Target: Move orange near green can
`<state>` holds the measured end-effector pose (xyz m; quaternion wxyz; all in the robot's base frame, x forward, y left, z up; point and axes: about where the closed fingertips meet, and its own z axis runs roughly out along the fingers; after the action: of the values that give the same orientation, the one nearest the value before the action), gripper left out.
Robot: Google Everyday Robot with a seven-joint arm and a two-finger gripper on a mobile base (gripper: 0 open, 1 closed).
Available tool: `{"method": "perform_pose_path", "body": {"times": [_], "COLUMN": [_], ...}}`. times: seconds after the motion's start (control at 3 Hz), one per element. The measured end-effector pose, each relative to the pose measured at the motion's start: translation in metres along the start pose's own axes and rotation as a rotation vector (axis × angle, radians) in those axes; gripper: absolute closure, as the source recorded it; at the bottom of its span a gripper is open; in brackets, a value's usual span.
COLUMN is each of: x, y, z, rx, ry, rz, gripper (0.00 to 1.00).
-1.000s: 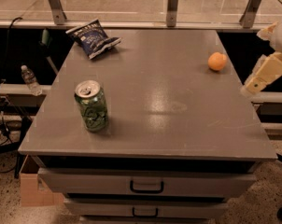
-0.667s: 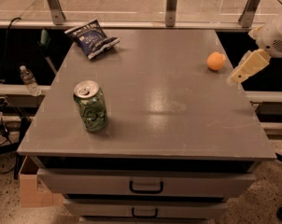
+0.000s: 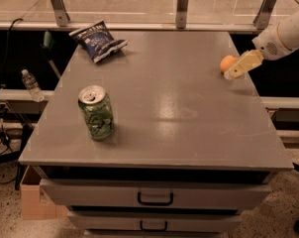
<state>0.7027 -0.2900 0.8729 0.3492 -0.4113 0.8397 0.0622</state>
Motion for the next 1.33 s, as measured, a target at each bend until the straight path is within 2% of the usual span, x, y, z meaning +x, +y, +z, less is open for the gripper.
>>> {"method": "perform_pose_path", "body": {"times": [0.33, 0.67, 1.0, 1.33], "x": [0.003, 0.006, -0.003, -0.026], "y": [-0.008, -0.007, 0.011, 0.056], "z": [0.022, 0.027, 0.015, -0.014], "rx": [-0.028, -0.056, -0.120, -0.253], "ry": [-0.012, -0.023, -0.054, -0.120], "rz": [0.067, 0.102, 0.087, 0.003], "gripper": [0.16, 0.39, 0.63, 0.86]}}
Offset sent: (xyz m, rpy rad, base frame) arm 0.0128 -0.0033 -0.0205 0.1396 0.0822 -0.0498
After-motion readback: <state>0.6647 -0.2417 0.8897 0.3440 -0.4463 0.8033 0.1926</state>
